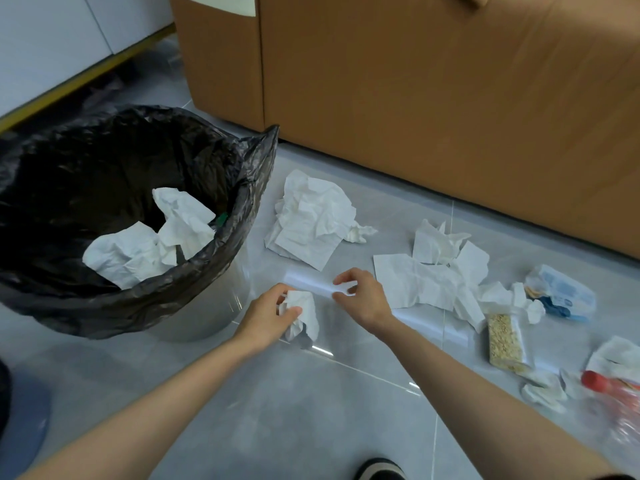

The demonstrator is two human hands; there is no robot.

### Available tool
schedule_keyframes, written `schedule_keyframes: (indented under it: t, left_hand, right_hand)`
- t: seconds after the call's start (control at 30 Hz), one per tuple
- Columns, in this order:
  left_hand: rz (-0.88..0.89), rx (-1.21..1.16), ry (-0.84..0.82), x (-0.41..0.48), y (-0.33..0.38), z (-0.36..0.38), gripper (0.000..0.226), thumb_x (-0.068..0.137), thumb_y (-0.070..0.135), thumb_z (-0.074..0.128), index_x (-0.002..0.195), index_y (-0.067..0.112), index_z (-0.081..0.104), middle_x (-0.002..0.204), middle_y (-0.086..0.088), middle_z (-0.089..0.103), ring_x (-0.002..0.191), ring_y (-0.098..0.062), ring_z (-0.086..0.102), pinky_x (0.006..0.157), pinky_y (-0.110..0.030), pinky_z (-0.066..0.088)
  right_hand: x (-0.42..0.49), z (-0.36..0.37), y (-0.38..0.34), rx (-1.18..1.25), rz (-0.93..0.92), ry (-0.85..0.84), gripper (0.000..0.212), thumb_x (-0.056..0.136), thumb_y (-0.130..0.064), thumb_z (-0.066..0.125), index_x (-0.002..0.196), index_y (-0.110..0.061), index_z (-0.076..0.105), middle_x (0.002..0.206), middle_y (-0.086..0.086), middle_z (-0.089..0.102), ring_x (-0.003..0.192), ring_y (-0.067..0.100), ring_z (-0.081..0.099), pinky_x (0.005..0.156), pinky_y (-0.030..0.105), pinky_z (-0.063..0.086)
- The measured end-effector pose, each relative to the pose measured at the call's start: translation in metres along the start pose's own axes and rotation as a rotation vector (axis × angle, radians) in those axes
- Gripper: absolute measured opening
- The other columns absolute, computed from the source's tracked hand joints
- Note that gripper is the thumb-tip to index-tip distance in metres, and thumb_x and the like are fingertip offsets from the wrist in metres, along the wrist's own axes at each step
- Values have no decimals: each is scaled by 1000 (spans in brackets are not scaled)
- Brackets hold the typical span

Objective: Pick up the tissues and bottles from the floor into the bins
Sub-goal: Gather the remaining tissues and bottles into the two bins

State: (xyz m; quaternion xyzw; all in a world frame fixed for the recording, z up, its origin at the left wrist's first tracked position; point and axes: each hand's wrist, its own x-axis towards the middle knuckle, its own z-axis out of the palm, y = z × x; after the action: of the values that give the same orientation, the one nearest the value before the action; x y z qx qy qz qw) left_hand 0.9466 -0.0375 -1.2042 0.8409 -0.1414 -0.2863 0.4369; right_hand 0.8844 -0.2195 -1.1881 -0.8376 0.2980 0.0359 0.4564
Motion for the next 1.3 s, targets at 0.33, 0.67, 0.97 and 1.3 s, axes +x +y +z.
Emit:
schedule_keyframes:
  t: [0.33, 0.67, 0.97, 1.3]
  left_hand:
    - [23, -13, -35, 5, 13, 5, 21, 89, 18, 62, 103, 29, 53, 102, 7, 62, 94, -13, 60, 74, -20, 43]
    - [-36, 121, -65, -13, -22, -2, 20, 87, 18, 63, 104, 26, 56, 105, 0, 65, 97, -19, 63, 87, -38, 52]
    - [-41, 90, -75, -17, -27, -6, 19, 87, 17, 60, 103, 27, 58, 99, 6, 66, 93, -13, 63, 82, -32, 50]
    - [5, 88, -80, -19, -14, -9, 18, 87, 19, 60, 101, 31, 56, 98, 10, 65, 93, -12, 62, 83, -33, 50]
  right_hand:
    - [-9, -35, 69, -537, 122, -45, 45, 92, -12, 47, 137, -10, 44, 142, 8, 37, 127, 29, 36, 102, 36, 37]
    - [-32, 0, 43, -338, -95, -240, 26, 87, -12, 52, 108, -19, 66, 96, -5, 59, 81, 10, 49, 74, 22, 41]
    - [-9, -14, 31, -405, -80, -29, 45, 90, -29, 56, 134, -24, 45, 142, 2, 33, 130, 24, 26, 93, 33, 40]
    - [6, 9, 29, -559, 62, -221, 62, 95, -52, 41, 149, -38, 14, 150, 10, 16, 134, 35, 19, 108, 44, 29]
